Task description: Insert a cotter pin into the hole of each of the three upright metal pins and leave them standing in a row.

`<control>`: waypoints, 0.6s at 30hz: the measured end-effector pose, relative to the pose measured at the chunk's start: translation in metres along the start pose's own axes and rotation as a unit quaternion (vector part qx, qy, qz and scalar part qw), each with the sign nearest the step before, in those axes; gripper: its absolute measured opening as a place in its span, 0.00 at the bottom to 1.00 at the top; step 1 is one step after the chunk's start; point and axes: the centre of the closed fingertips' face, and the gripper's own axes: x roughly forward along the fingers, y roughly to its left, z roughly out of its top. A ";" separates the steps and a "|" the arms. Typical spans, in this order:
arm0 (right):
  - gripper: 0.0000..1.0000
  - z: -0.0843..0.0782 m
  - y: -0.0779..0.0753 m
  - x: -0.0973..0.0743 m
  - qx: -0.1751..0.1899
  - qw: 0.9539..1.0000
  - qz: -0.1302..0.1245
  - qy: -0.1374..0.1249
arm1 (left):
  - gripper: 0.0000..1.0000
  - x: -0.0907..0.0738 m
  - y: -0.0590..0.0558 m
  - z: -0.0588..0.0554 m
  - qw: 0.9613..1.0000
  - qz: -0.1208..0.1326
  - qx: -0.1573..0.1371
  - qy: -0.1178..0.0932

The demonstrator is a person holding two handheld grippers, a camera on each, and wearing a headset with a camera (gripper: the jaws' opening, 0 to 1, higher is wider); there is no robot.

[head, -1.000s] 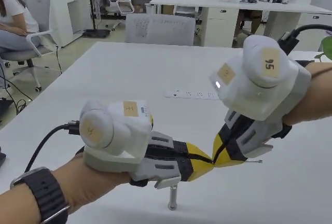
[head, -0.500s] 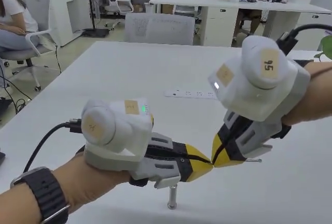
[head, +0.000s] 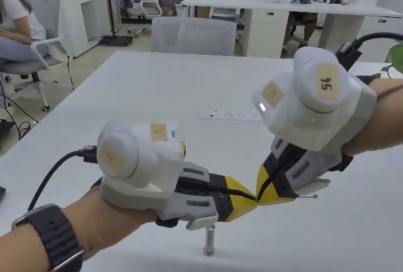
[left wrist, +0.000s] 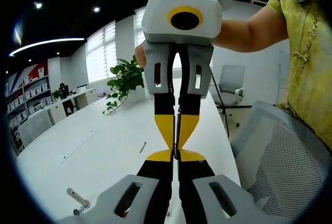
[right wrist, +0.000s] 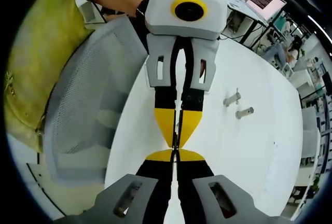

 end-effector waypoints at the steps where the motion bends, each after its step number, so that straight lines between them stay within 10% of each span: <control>1: 0.03 0.000 0.000 0.000 -0.001 1.000 -0.001 0.001 | 0.00 0.000 0.000 0.000 1.000 0.001 -0.001 0.000; 18: 0.09 -0.009 0.003 -0.004 0.019 1.000 0.014 -0.008 | 0.00 -0.003 -0.004 -0.005 1.000 -0.004 0.001 0.003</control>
